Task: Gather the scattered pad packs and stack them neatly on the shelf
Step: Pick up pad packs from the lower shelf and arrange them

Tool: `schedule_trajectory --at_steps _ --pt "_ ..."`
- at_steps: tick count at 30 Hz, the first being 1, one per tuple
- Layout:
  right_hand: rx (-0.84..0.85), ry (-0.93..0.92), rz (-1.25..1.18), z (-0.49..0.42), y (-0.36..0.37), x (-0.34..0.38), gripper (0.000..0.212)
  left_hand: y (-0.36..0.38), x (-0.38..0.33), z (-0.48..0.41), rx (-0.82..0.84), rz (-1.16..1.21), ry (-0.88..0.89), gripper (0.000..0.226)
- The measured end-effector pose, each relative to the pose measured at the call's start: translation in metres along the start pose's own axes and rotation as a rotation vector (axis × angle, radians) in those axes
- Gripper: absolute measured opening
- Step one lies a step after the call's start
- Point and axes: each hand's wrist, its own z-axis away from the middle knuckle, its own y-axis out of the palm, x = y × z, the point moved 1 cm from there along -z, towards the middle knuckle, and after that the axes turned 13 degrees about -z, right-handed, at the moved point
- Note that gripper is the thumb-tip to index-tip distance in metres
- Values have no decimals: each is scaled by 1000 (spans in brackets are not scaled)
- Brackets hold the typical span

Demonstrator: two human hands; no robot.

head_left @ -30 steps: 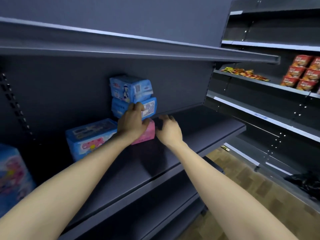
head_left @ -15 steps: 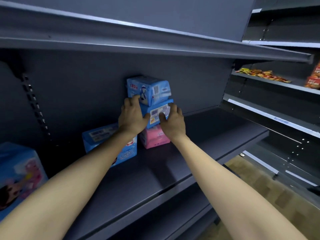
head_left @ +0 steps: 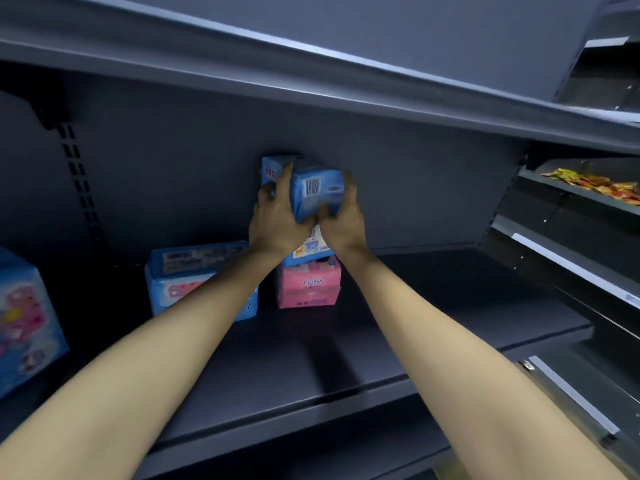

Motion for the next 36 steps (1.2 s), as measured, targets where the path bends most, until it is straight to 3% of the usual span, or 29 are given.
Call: schedule_trajectory --at_steps 7,13,17,22,26,32,36 --pt "-49 -49 -201 -6 0 -10 78 4 -7 3 -131 101 6 72" --pt "-170 -205 -370 3 -33 -15 61 15 -33 9 -212 166 197 59" --pt "-239 -177 -359 8 -64 -27 55 37 -57 10 -224 216 270 51" --pt "-268 -164 -210 23 -107 -52 54 70 -80 22 -105 287 294 55" --pt "-214 -35 -102 38 -132 -70 49 98 -86 37 30 303 233 52" --pt "-125 144 113 58 -146 -97 43 126 -73 60 277 166 93 53" --pt "-64 178 229 67 -144 -105 35 133 -66 71 324 100 70 50"
